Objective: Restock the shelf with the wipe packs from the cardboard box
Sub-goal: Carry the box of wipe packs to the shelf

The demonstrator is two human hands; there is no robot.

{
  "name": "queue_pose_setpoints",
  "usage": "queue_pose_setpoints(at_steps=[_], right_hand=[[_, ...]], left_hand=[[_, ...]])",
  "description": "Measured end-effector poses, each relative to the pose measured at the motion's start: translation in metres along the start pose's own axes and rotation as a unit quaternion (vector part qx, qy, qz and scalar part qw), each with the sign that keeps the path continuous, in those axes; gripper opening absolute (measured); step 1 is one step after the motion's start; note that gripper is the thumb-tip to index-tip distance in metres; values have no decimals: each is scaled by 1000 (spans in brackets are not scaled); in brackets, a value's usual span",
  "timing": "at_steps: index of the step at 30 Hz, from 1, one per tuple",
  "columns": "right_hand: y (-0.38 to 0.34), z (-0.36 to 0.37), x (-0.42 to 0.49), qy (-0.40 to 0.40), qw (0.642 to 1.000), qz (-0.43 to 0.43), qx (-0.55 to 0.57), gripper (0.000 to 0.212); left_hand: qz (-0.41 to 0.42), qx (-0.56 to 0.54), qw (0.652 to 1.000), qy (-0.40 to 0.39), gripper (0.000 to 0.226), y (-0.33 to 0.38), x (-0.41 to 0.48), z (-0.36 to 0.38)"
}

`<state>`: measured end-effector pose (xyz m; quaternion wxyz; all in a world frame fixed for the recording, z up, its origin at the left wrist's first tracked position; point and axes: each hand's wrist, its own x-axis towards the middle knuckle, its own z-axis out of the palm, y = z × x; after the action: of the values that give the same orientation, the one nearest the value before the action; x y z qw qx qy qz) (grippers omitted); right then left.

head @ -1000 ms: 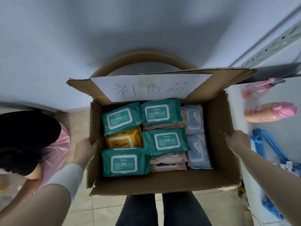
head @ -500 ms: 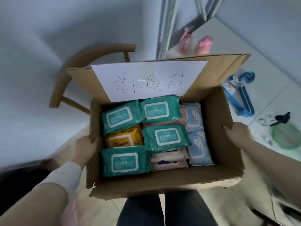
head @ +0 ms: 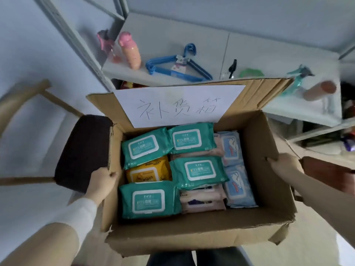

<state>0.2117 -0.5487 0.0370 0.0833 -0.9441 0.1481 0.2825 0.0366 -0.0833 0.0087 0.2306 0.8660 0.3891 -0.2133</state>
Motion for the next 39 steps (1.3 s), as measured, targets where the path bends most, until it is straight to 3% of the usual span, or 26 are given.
queue_pose_setpoints(at_steps=[4,10,19,23,30,39], right_hand=[[87,10,-27,33,991,108,77,34],[197,28,-56,57,948,239,203,33],[321,32,-73,77,871,380,303,33],[347,19,-87,63,832,452,314,31],[374,10,-96,69,746,552,366,28],[432,28,-57,65,680,602,414,29]], left_hand=[[84,66,994,-30,31,77,2,16],[187,136,971,-64,28,209,-19,49],[353,233,904,-65,29,387,-47,124],[439,256,852,-123,26,464,-49,156],[574,383,710,-139,31,616,-70,220],[612,432,649,-135,31,754,-120,321]])
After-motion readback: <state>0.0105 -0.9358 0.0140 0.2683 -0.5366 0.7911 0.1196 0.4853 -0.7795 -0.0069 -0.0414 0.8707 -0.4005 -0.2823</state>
